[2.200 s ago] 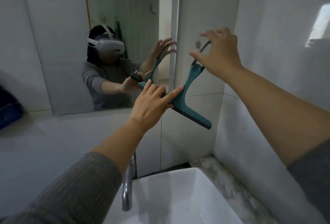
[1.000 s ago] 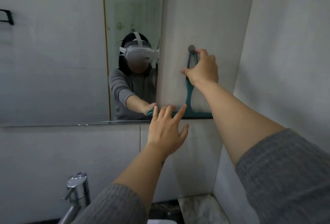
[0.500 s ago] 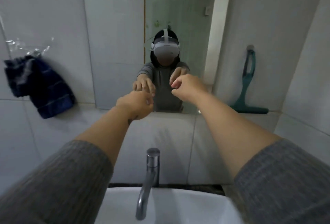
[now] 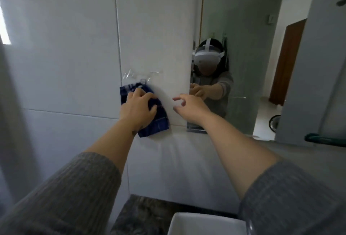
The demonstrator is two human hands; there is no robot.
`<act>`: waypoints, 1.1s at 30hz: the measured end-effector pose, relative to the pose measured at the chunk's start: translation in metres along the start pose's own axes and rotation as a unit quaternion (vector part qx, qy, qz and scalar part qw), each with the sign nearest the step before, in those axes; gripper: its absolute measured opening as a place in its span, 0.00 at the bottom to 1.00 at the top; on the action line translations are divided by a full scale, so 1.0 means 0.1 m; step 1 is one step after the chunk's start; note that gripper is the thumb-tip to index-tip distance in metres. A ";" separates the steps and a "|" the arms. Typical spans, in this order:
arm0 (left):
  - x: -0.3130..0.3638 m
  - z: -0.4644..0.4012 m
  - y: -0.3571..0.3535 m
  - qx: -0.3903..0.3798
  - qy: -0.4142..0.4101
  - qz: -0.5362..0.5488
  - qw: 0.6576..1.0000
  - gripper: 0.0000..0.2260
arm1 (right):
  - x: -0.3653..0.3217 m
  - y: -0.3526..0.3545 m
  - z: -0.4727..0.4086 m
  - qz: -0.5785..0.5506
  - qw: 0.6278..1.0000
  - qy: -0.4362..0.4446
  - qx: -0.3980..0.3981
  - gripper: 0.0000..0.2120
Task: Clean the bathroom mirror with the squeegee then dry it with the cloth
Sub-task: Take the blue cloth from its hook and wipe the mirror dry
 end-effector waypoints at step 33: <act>0.33 -0.60 0.28 0.156 -0.084 0.423 0.888 0.21 | -0.88 0.17 -0.56 -0.161 0.932 0.188 0.266 0.26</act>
Point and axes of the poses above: each hand's wrist, its own z-axis away from the middle knuckle, its own y-axis out of the back of the hand, x = y × z, the point moved 8 cm from there along -z, towards the middle knuckle, and after that the axes turned 13 degrees about x, right-handed, at the moved point
